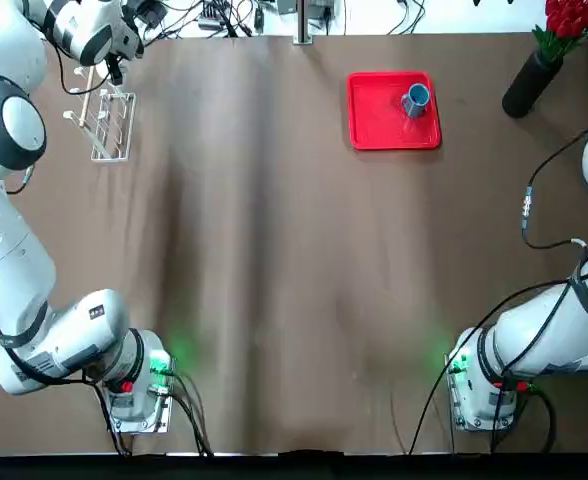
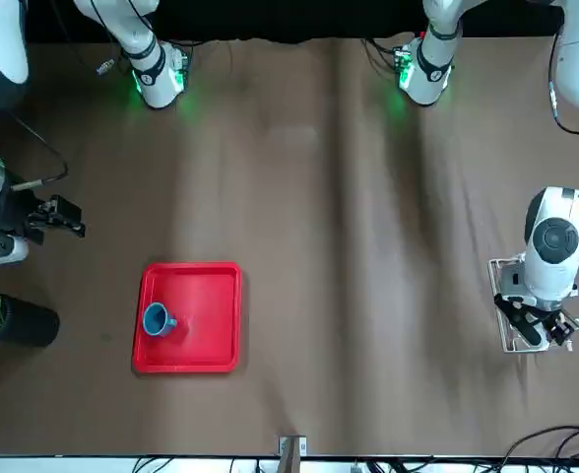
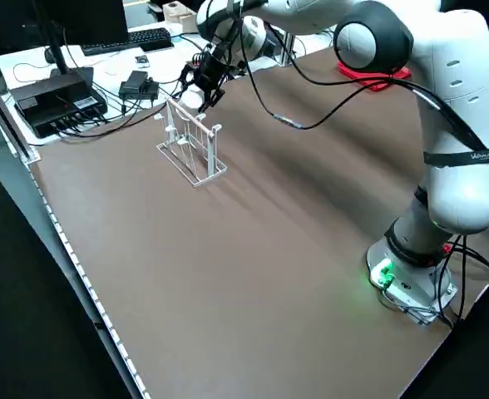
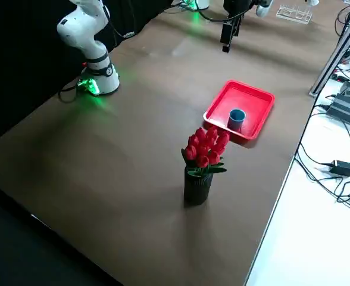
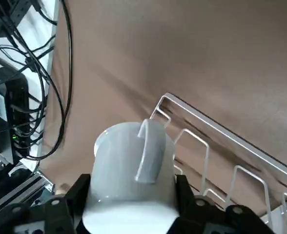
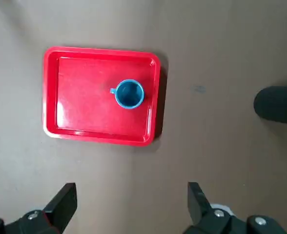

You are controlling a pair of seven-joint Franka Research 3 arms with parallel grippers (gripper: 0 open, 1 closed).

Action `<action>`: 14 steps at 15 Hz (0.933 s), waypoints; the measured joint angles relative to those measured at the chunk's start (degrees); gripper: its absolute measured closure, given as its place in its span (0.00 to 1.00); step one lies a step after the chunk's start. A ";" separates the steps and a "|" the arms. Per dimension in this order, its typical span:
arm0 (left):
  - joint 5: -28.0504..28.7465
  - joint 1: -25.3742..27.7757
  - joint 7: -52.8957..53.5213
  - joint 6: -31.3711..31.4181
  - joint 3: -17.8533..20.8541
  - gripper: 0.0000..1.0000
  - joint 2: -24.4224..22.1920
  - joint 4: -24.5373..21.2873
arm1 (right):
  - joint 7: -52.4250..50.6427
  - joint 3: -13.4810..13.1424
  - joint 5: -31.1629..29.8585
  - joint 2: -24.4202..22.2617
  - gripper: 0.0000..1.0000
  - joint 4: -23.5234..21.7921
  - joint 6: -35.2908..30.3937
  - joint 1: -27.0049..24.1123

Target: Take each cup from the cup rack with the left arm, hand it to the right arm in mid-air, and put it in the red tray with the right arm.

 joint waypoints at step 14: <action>0.00 -0.46 0.00 -4.65 -1.78 0.25 -3.81 0.00 | 0.00 0.08 0.00 -0.44 0.00 0.19 0.01 -0.26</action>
